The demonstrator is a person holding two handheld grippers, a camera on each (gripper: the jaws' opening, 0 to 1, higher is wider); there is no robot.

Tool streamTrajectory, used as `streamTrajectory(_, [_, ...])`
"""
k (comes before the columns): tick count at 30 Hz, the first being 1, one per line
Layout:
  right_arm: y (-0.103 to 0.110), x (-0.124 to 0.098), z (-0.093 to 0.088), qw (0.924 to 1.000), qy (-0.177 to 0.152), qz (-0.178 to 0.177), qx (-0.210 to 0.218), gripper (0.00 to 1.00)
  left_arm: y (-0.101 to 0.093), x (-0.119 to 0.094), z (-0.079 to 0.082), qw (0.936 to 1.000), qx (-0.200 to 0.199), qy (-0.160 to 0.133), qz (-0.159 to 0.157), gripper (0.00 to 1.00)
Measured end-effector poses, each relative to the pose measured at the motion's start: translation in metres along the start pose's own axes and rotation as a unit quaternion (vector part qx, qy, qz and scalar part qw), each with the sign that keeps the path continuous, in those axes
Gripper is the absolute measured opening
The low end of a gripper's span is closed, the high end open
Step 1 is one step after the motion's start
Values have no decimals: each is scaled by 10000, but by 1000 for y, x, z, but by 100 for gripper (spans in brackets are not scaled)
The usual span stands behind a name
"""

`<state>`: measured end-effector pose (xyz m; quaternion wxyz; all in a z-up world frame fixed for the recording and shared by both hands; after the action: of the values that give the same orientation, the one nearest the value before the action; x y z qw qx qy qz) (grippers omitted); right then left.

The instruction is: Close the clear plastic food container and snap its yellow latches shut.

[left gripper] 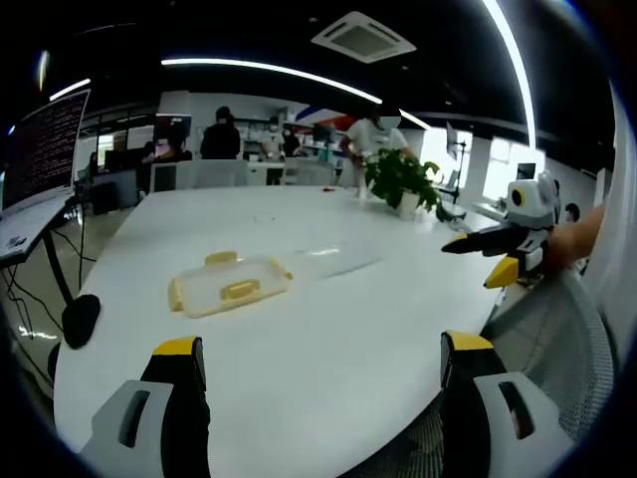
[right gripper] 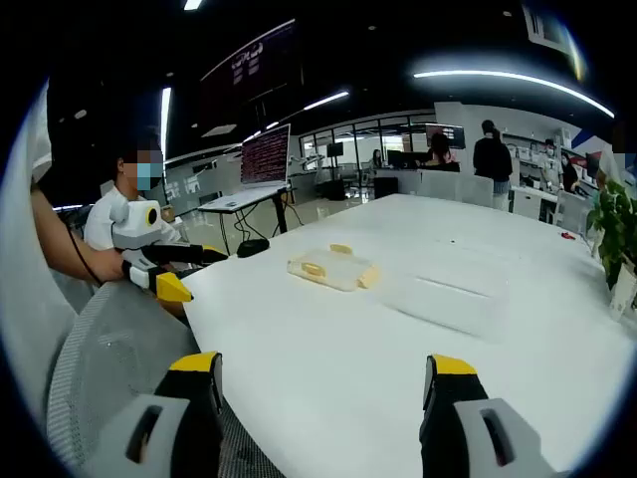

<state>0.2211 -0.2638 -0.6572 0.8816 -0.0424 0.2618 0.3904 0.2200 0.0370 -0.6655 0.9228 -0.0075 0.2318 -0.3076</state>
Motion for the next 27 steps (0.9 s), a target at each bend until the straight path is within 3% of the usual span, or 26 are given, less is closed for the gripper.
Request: streamTrajectory(27, [1, -3, 0, 10000, -55, -5, -38, 83, -4, 0, -2, 9999, 104, 68, -40, 97])
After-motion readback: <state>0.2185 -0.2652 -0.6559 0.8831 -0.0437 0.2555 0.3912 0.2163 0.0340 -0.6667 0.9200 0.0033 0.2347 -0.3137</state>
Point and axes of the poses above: the point that each gripper's makers call its tool centre point, and the gripper's own axes: x roughly forward along the fingers, y roughly to its left, z roughly out of its top, the point moved 8 cm from there along -x, roughly backward along the fingers, and after that the axes turned 4 degrees about y, right-handed, at the moved point
